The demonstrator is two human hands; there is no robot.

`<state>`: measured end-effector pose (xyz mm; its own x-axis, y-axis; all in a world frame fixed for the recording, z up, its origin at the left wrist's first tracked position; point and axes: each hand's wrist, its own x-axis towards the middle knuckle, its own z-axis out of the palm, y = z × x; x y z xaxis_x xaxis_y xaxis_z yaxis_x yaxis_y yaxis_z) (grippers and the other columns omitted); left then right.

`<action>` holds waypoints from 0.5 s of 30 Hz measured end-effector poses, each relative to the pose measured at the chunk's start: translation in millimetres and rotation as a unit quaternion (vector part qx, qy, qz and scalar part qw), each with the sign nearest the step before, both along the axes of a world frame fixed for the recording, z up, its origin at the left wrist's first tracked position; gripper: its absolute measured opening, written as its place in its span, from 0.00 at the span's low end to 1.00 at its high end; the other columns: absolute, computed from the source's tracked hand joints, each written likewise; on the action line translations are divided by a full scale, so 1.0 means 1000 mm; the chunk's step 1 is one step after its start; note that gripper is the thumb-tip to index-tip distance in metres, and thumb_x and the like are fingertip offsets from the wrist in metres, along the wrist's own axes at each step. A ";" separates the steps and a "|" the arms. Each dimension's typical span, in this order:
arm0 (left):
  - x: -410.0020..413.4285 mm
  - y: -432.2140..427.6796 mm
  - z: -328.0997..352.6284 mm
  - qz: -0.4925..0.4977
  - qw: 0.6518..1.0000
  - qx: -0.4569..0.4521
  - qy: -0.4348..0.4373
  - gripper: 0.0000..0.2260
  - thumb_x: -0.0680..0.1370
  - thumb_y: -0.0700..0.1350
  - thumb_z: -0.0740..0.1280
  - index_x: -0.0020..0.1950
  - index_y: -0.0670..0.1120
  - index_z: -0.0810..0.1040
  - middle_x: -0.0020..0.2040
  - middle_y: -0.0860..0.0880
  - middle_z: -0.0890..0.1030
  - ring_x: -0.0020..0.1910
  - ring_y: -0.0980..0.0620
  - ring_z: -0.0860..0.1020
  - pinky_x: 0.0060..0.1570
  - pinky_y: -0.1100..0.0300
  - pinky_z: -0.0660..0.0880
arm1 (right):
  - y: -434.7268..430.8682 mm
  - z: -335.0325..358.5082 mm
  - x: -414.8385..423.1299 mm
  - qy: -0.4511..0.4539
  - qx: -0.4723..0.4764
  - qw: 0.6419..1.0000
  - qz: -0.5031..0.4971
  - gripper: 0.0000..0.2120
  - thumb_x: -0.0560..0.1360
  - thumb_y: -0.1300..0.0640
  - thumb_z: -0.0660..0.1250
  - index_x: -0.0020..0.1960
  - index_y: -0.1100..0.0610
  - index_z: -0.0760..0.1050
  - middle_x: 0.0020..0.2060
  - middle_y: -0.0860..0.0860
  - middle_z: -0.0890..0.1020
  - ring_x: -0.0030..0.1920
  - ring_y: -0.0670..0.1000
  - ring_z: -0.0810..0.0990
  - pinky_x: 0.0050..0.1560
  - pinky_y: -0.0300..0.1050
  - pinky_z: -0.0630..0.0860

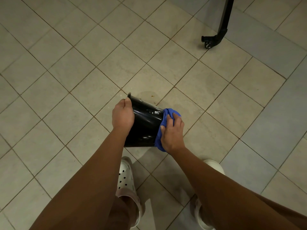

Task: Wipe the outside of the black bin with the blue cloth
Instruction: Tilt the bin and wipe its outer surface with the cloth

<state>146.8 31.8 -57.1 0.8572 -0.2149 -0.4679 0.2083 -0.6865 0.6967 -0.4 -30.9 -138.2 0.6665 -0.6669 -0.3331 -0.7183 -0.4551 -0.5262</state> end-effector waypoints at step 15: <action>0.000 0.002 -0.004 -0.012 1.000 0.000 -0.005 0.17 0.85 0.51 0.53 0.55 0.44 0.78 0.49 0.44 0.79 0.52 0.45 0.78 0.60 0.46 0.75 | 0.005 0.006 0.005 0.014 -0.036 0.999 -0.019 0.23 0.80 0.50 0.53 0.70 0.62 0.60 0.68 0.61 0.59 0.67 0.59 0.59 0.70 0.54 0.58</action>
<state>146.8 33.6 -60.6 0.8565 -0.2354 -0.4594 0.1844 -0.6918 0.6982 4.2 -26.1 -131.9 0.6316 -0.7141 -0.3019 -0.7496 -0.4630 -0.4731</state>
